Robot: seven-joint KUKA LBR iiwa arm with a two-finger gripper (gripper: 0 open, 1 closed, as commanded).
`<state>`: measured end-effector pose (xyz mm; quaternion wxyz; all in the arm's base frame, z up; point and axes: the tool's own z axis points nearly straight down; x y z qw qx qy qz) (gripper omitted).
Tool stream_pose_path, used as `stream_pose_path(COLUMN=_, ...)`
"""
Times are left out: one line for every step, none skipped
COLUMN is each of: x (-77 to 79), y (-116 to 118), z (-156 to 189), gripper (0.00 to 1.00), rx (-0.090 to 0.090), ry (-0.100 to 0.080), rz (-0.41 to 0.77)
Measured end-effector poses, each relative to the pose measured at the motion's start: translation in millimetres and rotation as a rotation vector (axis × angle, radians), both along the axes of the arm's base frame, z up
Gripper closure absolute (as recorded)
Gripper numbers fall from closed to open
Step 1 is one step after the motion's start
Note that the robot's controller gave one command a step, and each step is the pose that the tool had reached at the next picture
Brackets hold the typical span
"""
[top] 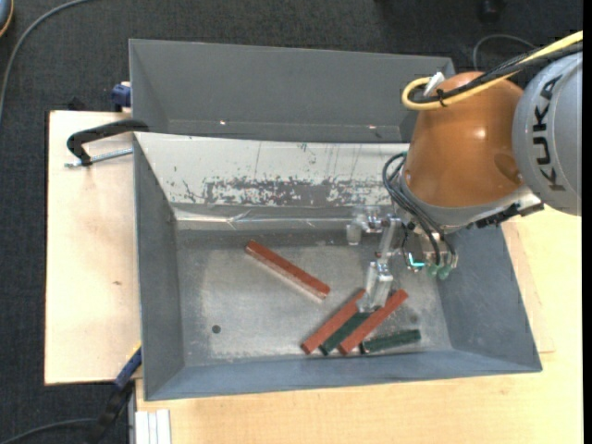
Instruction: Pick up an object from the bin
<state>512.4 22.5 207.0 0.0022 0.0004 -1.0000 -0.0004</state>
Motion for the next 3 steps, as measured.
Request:
stream_pose_path(x=14.0, y=-8, z=-141, gripper=0.0, rx=0.0, ry=0.003, rz=0.094)
stream_pose_path(x=26.7, y=50, z=-136, gripper=0.0, rx=0.003, ry=-0.01, rz=-0.06)
stream_pose_path(x=28.5, y=49, z=-133, gripper=1.0, rx=0.002, ry=-0.013, rz=-0.062)
